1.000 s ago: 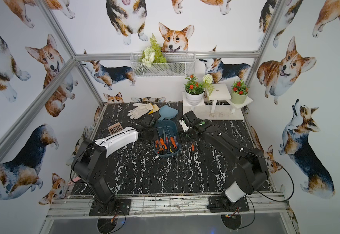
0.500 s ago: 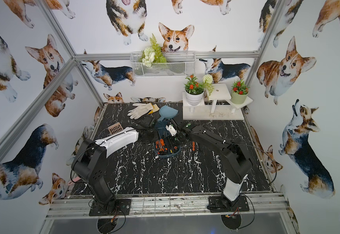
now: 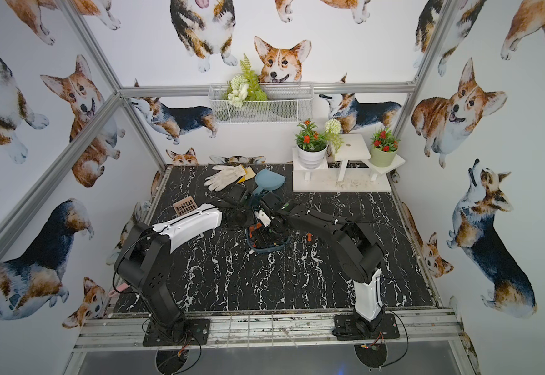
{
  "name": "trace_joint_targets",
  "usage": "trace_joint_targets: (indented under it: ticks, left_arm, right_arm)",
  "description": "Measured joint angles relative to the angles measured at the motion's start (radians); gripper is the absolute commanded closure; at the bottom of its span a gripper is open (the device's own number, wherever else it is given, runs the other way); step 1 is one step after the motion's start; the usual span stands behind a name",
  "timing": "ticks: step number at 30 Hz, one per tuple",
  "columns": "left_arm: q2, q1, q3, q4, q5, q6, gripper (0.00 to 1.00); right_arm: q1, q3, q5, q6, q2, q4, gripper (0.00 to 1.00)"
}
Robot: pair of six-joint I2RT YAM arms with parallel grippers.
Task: Take out the screwdriver from the storage box
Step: Pick up the screwdriver from the storage box.
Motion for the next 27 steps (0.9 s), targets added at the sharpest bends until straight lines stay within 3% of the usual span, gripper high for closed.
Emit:
trace_joint_targets:
  ticks: [12,27]
  left_arm:
    - [0.0,0.001,-0.01,0.01,0.006,0.003,1.0]
    - [0.0,0.002,-0.017,0.006,0.005,0.013,1.0]
  right_arm:
    - [0.005,0.068,0.014,0.008,0.079,-0.018,0.36]
    - [0.005,0.079,0.002,0.031,0.09,-0.036,0.66]
